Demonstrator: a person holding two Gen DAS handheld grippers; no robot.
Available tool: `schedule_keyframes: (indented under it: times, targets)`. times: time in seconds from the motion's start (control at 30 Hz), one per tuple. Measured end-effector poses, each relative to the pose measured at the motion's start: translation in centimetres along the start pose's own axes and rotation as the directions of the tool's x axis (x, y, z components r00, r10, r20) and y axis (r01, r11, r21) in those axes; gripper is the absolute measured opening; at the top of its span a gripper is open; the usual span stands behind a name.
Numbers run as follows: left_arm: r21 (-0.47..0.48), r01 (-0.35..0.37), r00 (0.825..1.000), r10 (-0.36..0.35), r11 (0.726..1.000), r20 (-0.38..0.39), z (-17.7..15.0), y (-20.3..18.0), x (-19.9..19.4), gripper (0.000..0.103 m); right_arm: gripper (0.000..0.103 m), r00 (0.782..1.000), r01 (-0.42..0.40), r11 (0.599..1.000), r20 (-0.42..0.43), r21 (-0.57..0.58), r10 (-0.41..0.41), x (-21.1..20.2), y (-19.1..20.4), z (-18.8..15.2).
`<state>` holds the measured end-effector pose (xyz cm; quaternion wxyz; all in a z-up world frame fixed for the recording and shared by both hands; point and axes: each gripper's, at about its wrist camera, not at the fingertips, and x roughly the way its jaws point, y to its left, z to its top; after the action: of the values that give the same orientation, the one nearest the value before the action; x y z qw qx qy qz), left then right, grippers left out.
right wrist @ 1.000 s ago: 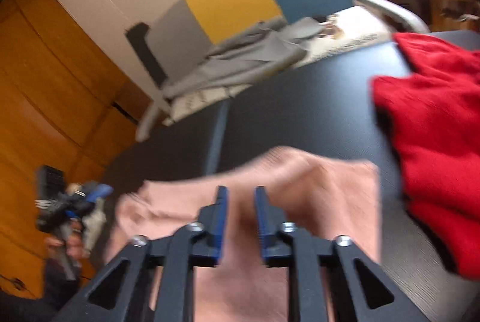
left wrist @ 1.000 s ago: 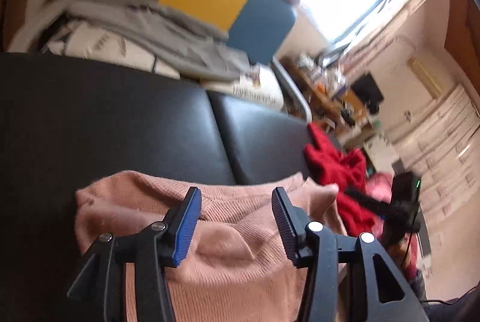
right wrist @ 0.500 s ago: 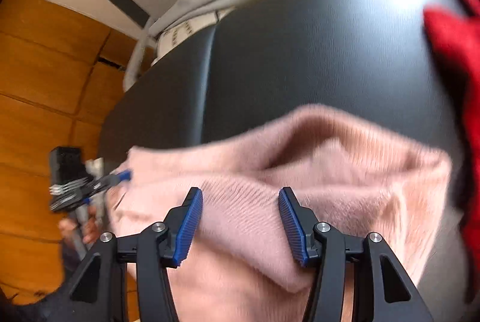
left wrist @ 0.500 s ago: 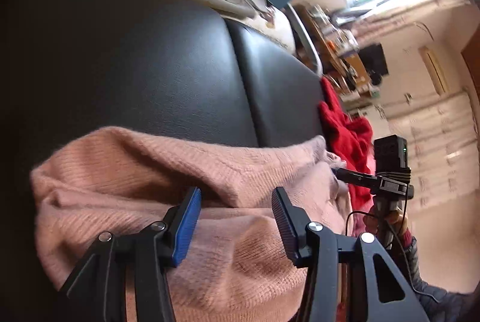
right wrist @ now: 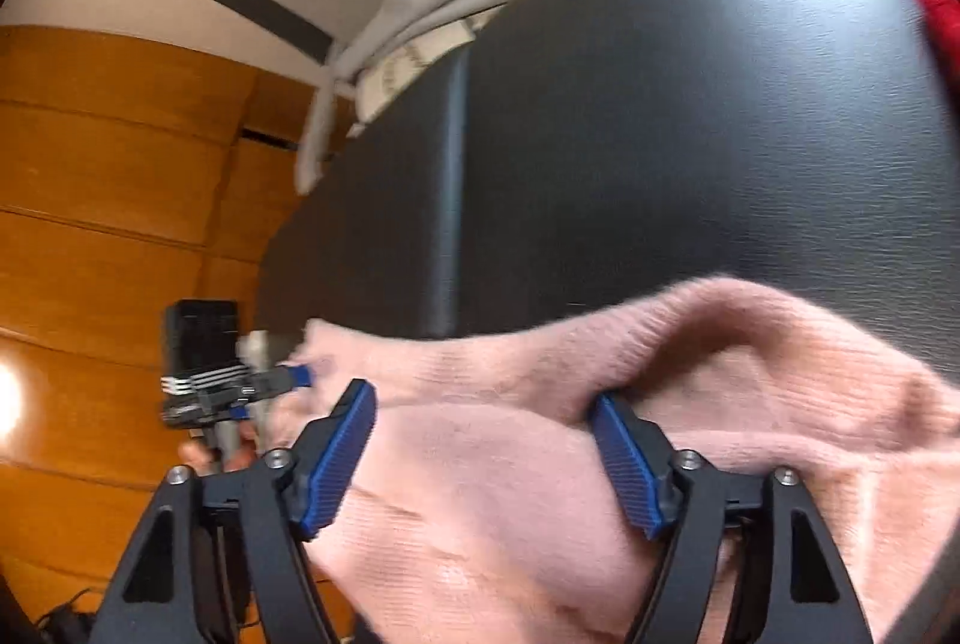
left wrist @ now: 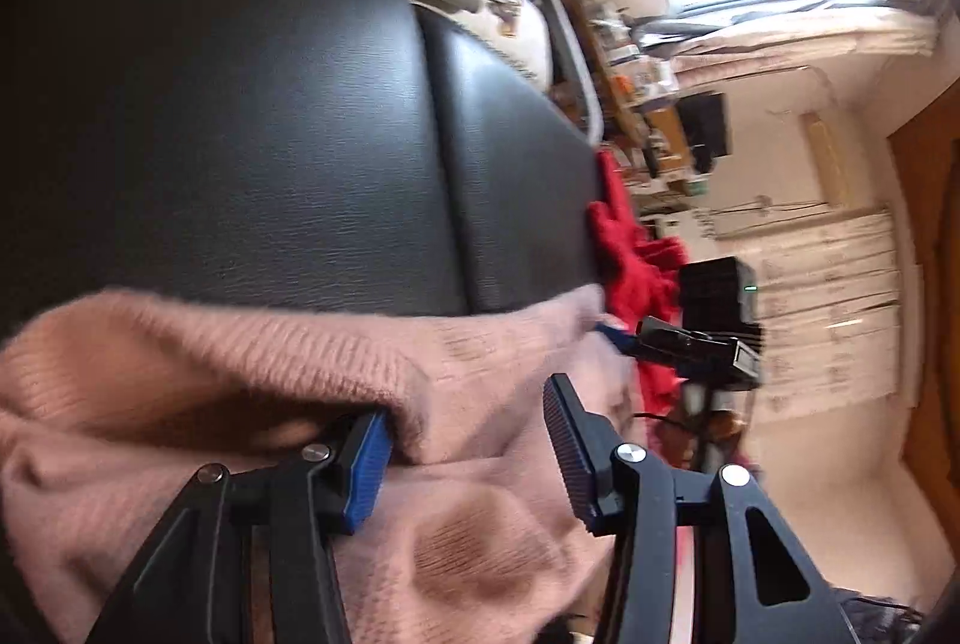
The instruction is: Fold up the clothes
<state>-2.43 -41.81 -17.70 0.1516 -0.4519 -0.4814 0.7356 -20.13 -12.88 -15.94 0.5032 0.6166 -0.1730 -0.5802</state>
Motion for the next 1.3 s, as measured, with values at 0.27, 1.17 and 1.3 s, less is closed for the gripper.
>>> schedule_keyframes:
  times: [0.27,1.17,1.3]
  targets:
    - [-0.170,0.235,0.964,-0.206,0.957,0.168,1.6,3.2,-0.6,0.050,0.087,0.946,-0.257,0.953,0.245,0.161,0.214,-0.8,-2.7,0.5]
    - [-0.082,0.049,0.957,-0.024,0.995,0.289,-6.4,2.3,-7.3,0.052,0.090,0.956,0.121,0.993,0.269,0.002,-0.117,-8.7,-0.5,-8.1]
    - [-0.074,0.003,0.948,0.021,0.997,0.317,-7.9,2.1,-8.5,0.053,0.074,0.943,0.123,0.992,0.310,0.022,-0.123,-8.2,-1.3,-8.7]
